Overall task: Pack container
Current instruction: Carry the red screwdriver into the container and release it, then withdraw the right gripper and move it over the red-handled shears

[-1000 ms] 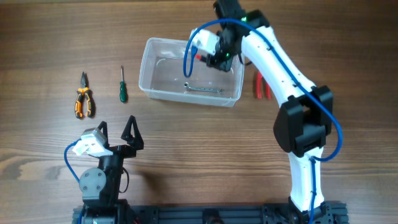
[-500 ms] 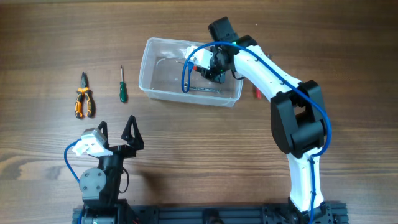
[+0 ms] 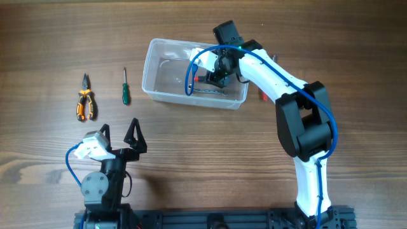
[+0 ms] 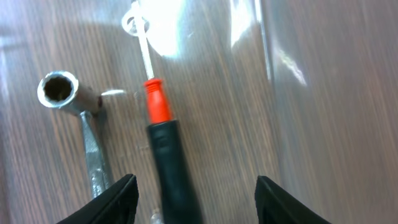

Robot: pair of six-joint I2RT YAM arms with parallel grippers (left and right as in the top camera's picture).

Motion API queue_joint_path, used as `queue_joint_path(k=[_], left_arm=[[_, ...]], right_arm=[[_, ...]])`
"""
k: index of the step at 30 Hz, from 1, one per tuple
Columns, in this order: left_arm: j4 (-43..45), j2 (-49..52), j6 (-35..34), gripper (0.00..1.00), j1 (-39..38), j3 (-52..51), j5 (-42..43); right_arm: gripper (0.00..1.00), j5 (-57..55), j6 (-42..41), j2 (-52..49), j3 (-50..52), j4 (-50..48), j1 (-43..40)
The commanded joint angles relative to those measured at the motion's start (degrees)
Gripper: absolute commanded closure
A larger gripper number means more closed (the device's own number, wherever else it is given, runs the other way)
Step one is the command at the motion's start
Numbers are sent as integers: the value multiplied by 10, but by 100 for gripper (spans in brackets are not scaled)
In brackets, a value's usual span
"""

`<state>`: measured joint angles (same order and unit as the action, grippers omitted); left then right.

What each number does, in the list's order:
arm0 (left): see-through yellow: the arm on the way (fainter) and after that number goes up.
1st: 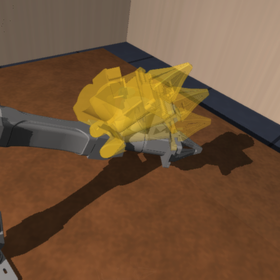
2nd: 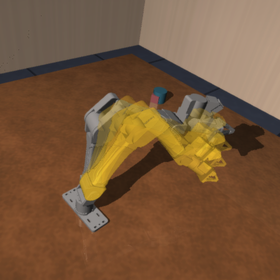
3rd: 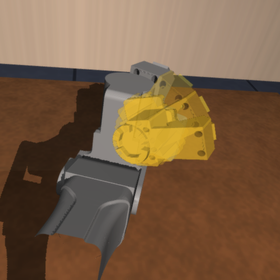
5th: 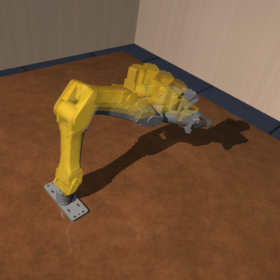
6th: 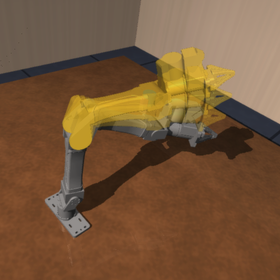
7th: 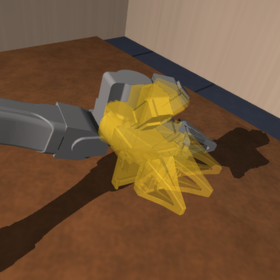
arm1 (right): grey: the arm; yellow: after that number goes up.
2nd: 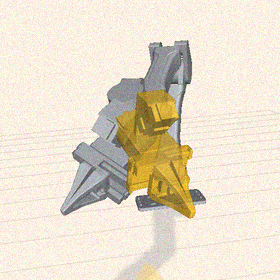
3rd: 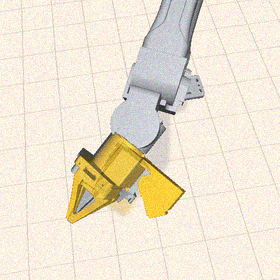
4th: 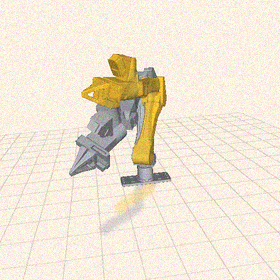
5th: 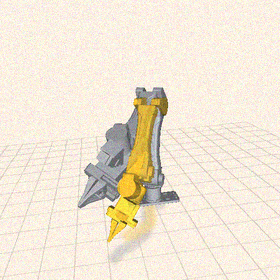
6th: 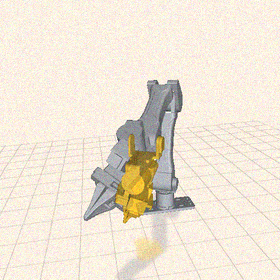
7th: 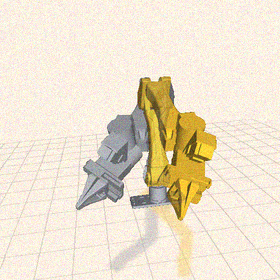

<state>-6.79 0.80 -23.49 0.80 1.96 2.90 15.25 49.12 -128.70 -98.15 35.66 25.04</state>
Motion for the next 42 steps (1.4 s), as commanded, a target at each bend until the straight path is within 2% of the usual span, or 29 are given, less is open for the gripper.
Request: queue_joint_path(k=[1,11,13,14,16,21,26,29,38,42], left_arm=[[2,-4,-8,0,-2,-5,5],[2,-4,-8,0,-2,-5,5],[2,-4,-8,0,-2,-5,5],[2,-4,-8,0,-2,-5,5],[2,-4,-8,0,-2,-5,5],[2,-4,-8,0,-2,-5,5],[2,-4,-8,0,-2,-5,5],[2,-4,-8,0,-2,-5,5],[2,-4,-8,0,-2,-5,5],[2,-4,-8,0,-2,-5,5]], right_arm=[[39,12,-64,-1,-19,0,2],[39,11,-240,100,-98,0,2],[51,-4,-283,138,-106,0,0],[60,-45,-338,164,-108,5,-5],[66,-95,-392,192,-108,25,-16],[60,-153,-479,242,-108,151,-79],[43,-155,-528,229,-101,259,-169],[33,-152,-554,211,-85,270,-211],[32,-116,-553,117,-55,309,-240],[24,-86,-553,63,-37,311,-237]])
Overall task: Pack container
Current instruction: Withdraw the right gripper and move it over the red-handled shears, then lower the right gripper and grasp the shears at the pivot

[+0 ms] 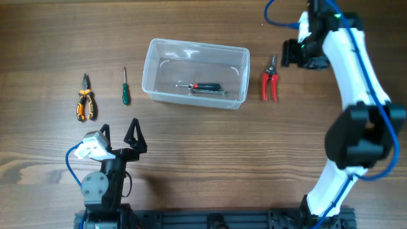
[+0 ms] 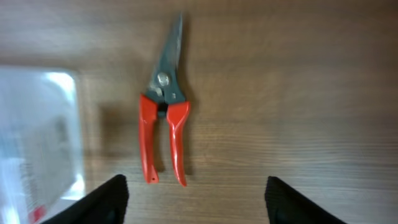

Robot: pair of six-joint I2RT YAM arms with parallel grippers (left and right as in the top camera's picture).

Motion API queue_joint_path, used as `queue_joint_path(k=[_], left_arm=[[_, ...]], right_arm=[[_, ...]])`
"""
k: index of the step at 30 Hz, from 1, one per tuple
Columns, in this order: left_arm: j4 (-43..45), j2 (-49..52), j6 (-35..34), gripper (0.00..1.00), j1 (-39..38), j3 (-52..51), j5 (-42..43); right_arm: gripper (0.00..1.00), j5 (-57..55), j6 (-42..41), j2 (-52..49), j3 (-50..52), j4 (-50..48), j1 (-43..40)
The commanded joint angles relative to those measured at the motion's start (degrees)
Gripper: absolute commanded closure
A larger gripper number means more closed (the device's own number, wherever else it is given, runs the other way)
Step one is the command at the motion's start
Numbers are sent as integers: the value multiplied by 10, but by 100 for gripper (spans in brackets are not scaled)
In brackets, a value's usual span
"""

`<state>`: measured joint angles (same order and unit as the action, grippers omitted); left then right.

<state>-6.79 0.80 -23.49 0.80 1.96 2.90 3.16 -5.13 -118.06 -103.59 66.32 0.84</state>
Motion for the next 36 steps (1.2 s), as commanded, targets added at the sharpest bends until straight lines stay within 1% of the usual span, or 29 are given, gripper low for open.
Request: queue_joint_path(k=[1,7,12,16,26,29,30,36], left_arm=[[2,-4,-8,0,-2,-5,5],[2,-4,-8,0,-2,-5,5],[2,-4,-8,0,-2,-5,5],[2,-4,-8,0,-2,-5,5],[2,-4,-8,0,-2,-5,5],[2,-4,-8,0,-2,-5,5],[2,-4,-8,0,-2,-5,5],[2,-4,-8,0,-2,-5,5]], right_arm=[[24,40,-10,-55,19,4,5],[25,44,-10,-106,19,1,5],[35,44,-11,-113,20,-15,5],[37,41,-14,-114,19,-18,5],[37,39,-25,-123,20,-28,5],[39,39,-25,-124,20,-28,5],[41,39,-25,-126,20,-28,5],[41,17,-25,-141,21,-17,12]])
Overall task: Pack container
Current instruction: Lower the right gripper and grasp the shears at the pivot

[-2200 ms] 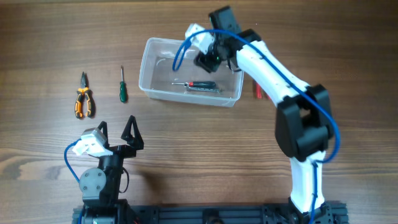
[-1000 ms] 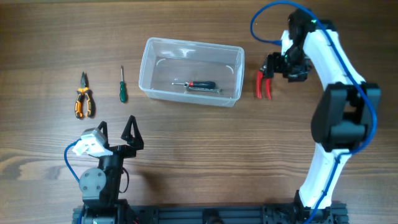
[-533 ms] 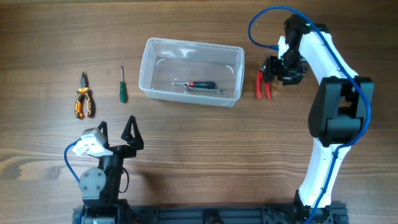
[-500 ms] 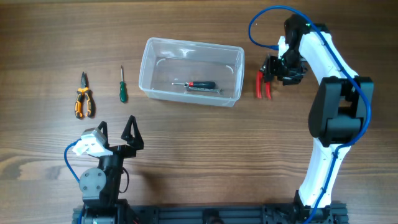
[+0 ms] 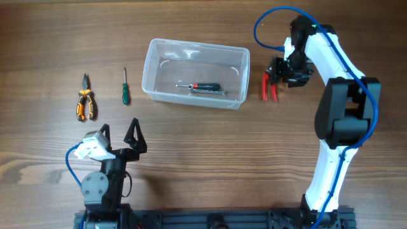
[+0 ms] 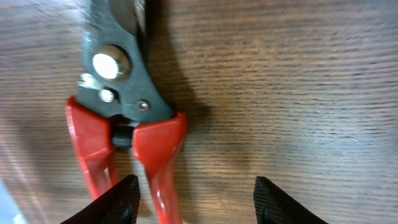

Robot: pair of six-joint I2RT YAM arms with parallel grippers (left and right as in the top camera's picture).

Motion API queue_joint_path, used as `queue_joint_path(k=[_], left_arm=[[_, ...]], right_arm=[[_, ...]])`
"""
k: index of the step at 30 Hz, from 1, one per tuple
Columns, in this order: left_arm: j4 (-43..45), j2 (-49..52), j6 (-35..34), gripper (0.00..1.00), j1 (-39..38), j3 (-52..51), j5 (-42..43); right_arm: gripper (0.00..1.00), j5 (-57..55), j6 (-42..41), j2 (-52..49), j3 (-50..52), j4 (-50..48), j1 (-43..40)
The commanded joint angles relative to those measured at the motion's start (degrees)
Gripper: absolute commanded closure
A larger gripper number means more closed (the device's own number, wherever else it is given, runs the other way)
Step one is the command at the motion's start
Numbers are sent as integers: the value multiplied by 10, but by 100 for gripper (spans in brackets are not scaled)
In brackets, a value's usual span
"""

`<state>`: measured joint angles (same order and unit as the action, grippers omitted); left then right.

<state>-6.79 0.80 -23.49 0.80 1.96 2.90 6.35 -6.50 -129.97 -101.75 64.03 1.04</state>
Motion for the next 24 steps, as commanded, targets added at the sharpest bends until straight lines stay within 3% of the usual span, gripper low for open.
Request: queue_joint_path(k=[1,19,24], left_arm=[[2,-4,-8,0,-2,-5,5],[2,-4,-8,0,-2,-5,5],[2,-4,-8,0,-2,-5,5]], right_arm=[[41,-15,-11,-24,3,5,12],[47,-37,-47,-26,3,-2,55],[58,-53,-59,-26,3,7,55]])
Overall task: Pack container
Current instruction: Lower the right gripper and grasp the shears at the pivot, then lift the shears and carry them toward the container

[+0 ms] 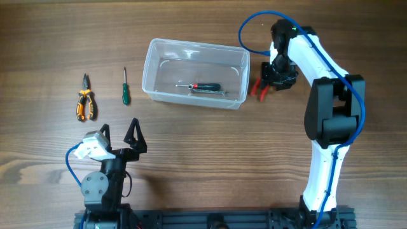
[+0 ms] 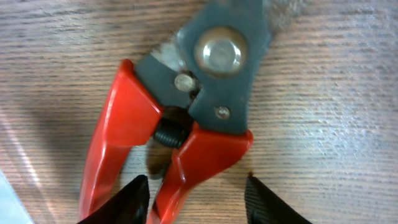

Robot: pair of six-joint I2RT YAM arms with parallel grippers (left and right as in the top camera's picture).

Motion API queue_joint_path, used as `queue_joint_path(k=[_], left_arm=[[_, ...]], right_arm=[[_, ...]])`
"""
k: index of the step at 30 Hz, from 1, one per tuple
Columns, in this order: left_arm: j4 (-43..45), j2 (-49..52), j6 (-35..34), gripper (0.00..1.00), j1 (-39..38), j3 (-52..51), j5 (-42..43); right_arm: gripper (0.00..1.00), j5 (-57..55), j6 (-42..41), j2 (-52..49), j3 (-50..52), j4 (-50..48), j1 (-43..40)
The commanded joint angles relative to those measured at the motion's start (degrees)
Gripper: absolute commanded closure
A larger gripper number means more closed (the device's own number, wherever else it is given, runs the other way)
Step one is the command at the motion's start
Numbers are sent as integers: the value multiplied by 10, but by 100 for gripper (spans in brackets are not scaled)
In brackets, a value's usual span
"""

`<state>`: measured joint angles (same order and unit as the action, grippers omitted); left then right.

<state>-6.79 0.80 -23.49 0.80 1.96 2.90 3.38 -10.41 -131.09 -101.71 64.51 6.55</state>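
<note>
Red-handled pruning shears [image 2: 186, 124] lie on the table just right of the clear plastic container [image 1: 191, 43]. My right gripper [image 2: 198, 202] is open and low over them, with one red handle between its fingertips [image 2: 134, 199]. From overhead, the right gripper [image 1: 273, 79] covers most of the shears [image 1: 257, 90]; only the handle ends show, angled toward the container. A black-and-red screwdriver [image 1: 205, 86] and a metal socket wrench [image 1: 213, 93] lie inside the container. My left gripper [image 1: 119, 132] rests open near the front left.
Orange-handled pliers [image 1: 86, 105] and a green screwdriver [image 1: 125, 89] lie on the table left of the container. The right arm reaches across the table's right side. The container's right wall stands close to the shears.
My right gripper has come lower and a little left over the shears, and one handle now sits between its open fingers. The shears' handles now angle toward the container.
My right gripper was open inside the container above the screwdriver and wrench. Then it was high over the table's right side, looking down on the shears. Then it hung close beside the shears' pivot, and now it straddles a handle.
</note>
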Motion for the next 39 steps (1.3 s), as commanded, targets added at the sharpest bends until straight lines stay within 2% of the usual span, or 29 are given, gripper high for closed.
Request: queue_joint_path(k=[1,4,9,15,27,39], left_arm=[[2,-4,-8,0,-2,-5,5],[2,-4,-8,0,-2,-5,5],[2,-4,-8,0,-2,-5,5],[2,-4,-8,0,-2,-5,5],[2,-4,-8,0,-2,-5,5],[2,-4,-8,0,-2,-5,5]], right_arm=[[62,-23,-20,-15,2,3,0],[65,-23,-20,-15,2,3,0],[76,-23,-17,-15,2,3,0],[95,-23,-17,-15,2,3,0],[96,-23,-17,-6,-8,5,0],[96,-46,-16,99,-33,-28,0]])
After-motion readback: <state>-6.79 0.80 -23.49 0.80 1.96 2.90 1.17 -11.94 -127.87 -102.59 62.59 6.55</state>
